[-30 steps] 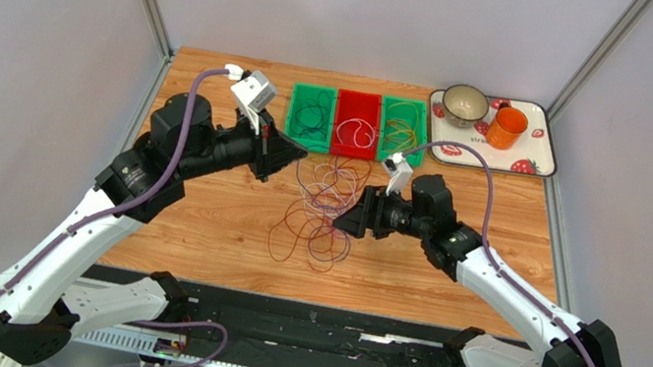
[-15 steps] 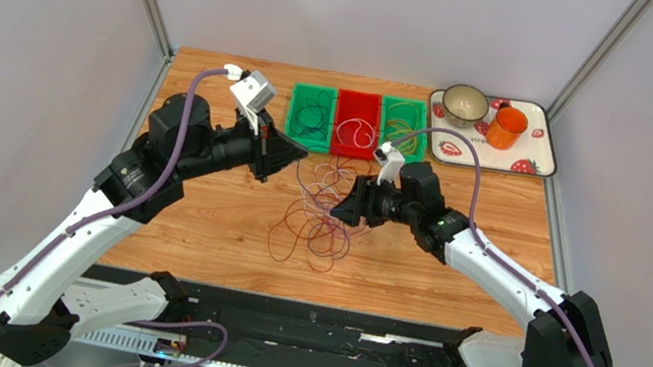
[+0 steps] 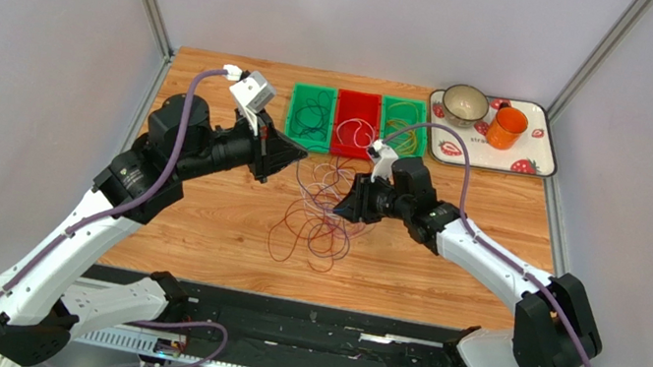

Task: Untangle the cables
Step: Untie the cable.

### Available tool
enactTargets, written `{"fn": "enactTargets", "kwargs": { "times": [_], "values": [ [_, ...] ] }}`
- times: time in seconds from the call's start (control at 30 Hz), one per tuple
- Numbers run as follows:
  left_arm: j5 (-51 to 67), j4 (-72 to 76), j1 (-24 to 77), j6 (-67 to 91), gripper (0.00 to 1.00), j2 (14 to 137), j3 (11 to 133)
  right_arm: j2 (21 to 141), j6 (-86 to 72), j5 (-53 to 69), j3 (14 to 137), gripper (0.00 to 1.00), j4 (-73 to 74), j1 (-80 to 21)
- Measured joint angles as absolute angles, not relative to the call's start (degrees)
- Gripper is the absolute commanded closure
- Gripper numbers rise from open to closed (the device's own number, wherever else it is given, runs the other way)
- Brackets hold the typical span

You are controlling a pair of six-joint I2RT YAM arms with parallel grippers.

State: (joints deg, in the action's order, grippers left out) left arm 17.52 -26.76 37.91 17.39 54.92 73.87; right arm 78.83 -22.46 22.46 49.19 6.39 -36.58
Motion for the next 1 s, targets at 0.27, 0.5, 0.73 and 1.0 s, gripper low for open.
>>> {"fn": "enactTargets", "kwargs": {
  "times": [0.27, 0.5, 0.73, 1.0],
  "values": [
    [17.65, -26.76, 37.91, 17.37, 1.0, 54.83, 73.87, 79.64, -21.98, 22.9, 49.45, 0.88, 6.59, -36.64],
    [17.72, -26.85, 37.91, 17.61, 0.86, 54.83, 73.87, 79.64, -21.98, 23.33, 50.94, 1.0, 6.96, -36.69],
    [14.15, -32.75, 37.91, 18.0, 0.01, 55.13, 74.26, 79.59, -21.93, 21.17, 60.6, 1.0, 14.68, -35.83],
    [4.6, -47.72, 37.89, 19.7, 0.01, 58.06, 74.74, 79.33, -22.9, 20.51, 79.46, 1.0, 19.55, -34.85]
  ]
}}
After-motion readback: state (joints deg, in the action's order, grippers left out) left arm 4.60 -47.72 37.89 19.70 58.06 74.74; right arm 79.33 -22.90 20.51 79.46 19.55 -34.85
